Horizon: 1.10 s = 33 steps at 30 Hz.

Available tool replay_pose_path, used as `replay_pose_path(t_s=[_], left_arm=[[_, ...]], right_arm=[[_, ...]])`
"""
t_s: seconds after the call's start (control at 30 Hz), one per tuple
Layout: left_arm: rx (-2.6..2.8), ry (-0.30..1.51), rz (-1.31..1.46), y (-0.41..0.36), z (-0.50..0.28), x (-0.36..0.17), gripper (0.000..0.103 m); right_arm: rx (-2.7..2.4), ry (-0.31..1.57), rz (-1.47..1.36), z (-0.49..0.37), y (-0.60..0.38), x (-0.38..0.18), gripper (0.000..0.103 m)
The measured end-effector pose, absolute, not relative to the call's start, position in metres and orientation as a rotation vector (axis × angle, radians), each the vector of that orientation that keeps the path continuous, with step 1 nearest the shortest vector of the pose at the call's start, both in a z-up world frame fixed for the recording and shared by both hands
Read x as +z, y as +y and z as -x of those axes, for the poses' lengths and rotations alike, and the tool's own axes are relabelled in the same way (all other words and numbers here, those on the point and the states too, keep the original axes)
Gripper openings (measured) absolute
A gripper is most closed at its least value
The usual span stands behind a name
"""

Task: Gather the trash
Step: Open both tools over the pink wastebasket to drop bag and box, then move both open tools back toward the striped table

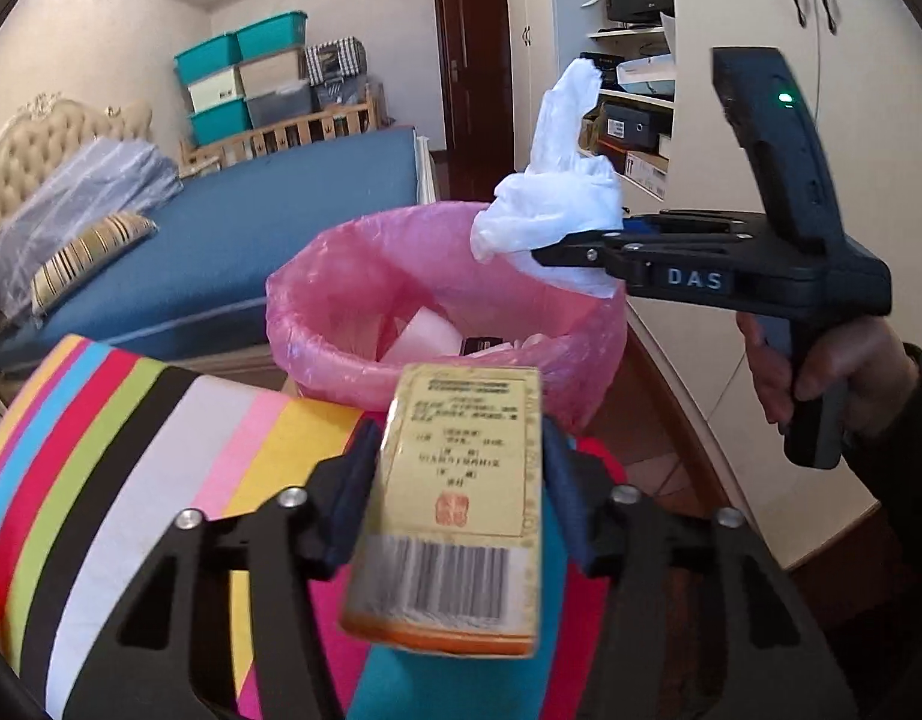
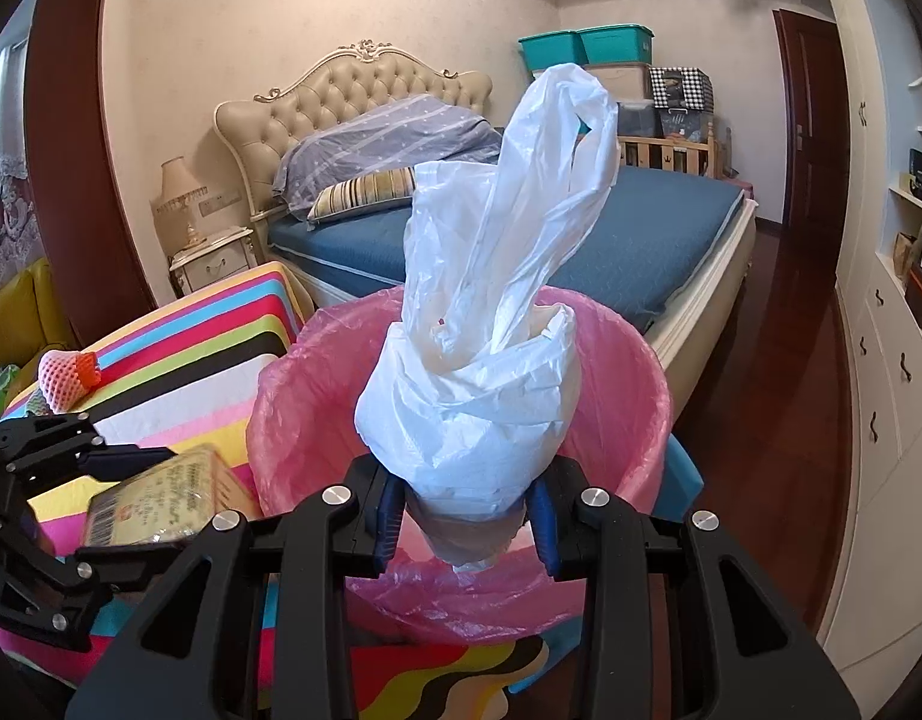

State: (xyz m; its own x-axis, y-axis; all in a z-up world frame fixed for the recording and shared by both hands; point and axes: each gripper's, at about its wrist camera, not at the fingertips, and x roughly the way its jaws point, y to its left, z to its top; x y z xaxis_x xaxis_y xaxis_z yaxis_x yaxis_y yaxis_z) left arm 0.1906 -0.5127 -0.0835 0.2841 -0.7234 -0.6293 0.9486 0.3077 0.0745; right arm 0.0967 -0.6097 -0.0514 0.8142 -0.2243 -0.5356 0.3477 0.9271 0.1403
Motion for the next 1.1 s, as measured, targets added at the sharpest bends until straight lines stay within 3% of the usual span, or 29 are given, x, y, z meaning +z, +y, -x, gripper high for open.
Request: replay_pose_path(t_s=[0.27,0.53,0.6,0.63,0.67,0.7,0.83,0.97,1.1], left_arm=[[-1.103,0.425,-0.339,-0.503,-0.188,-0.039,0.049],[-1.068,0.540,-0.198,-0.563,-0.240,-0.018,0.050],[-1.058,0.568,-0.195,-0.577,-0.250,-0.018,0.052],[-1.031,0.573,-0.196,-0.582,-0.254,-0.018,0.062],[-1.008,0.569,-0.192,-0.584,-0.258,-0.017,0.080],[-0.991,0.559,-0.185,-0.584,-0.260,-0.016,0.084],[-0.924,0.539,-0.188,-0.566,-0.265,-0.009,0.085],[-0.828,0.474,-0.226,-0.524,-0.262,-0.004,0.098],[-0.715,0.442,-0.236,-0.463,-0.250,-0.004,0.098]], right_arm=[[-0.324,0.525,-0.207,-0.093,-0.607,-0.040,0.035],[-0.328,0.547,-0.199,-0.105,-0.615,-0.043,0.036],[-0.315,0.564,-0.191,-0.113,-0.616,-0.046,0.040],[-0.314,0.571,-0.184,-0.116,-0.614,-0.047,0.042],[-0.314,0.577,-0.175,-0.119,-0.613,-0.048,0.054],[-0.316,0.573,-0.173,-0.121,-0.612,-0.048,0.063],[-0.336,0.563,-0.161,-0.118,-0.606,-0.043,0.067],[-0.353,0.551,-0.129,-0.109,-0.592,-0.034,0.071],[-0.321,0.531,-0.113,-0.103,-0.571,-0.024,0.076]])
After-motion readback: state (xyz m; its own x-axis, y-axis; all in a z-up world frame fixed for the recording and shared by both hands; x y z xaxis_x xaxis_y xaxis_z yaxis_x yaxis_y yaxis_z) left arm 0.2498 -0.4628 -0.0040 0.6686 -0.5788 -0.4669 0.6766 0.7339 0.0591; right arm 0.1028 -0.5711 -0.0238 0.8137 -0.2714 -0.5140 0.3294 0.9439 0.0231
